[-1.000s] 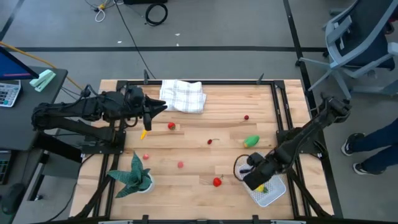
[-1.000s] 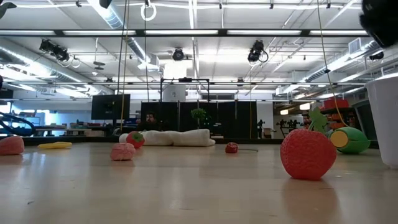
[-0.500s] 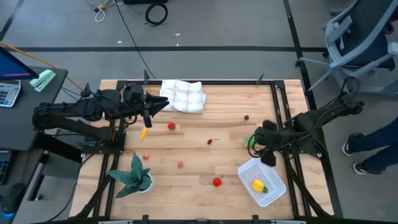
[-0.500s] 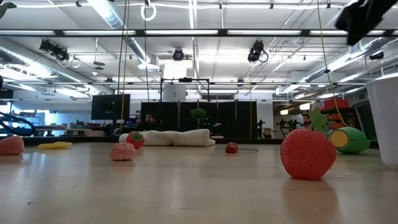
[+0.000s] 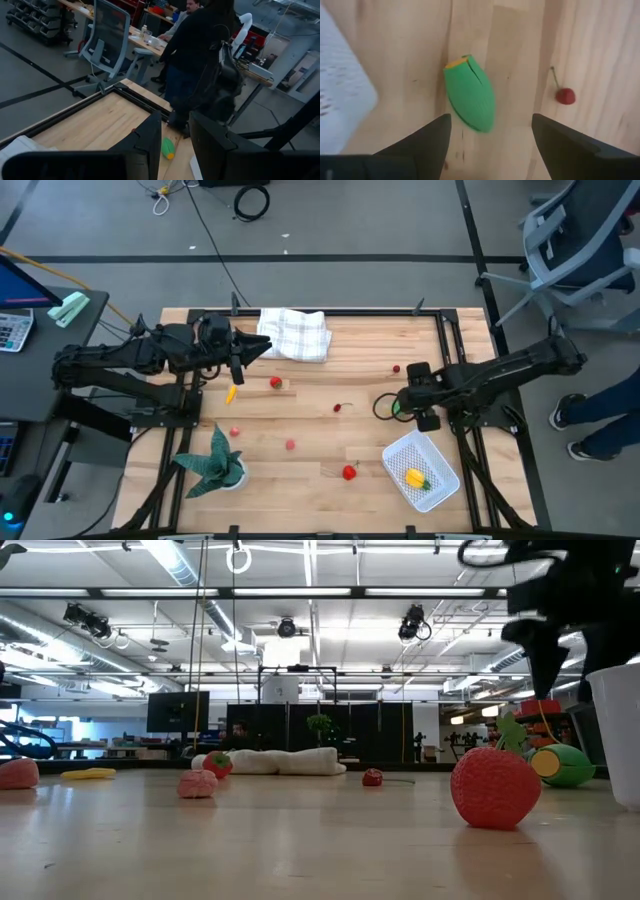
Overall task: Pick and placing Produce into tupperware
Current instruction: Put the green corn into the white bin
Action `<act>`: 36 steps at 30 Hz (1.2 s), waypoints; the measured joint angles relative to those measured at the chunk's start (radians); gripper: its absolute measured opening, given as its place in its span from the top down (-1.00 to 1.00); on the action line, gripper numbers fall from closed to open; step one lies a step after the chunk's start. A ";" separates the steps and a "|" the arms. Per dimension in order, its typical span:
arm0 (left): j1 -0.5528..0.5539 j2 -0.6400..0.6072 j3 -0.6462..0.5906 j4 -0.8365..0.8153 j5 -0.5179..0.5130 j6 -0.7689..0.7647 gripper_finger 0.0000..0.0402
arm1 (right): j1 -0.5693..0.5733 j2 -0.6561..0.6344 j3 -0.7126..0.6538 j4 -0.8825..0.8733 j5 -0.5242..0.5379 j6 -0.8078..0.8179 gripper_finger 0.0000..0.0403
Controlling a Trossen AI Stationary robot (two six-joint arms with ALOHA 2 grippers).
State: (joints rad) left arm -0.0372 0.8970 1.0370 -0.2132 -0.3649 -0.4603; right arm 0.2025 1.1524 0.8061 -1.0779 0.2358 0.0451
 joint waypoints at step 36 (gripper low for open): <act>0.000 0.000 0.000 -0.001 0.000 0.002 0.47 | -0.138 0.381 -0.032 0.160 -0.110 -0.180 -0.36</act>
State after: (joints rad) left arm -0.0368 0.8974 1.0374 -0.2146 -0.3652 -0.4586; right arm 0.0649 1.5337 0.7742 -0.9178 0.1253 -0.1345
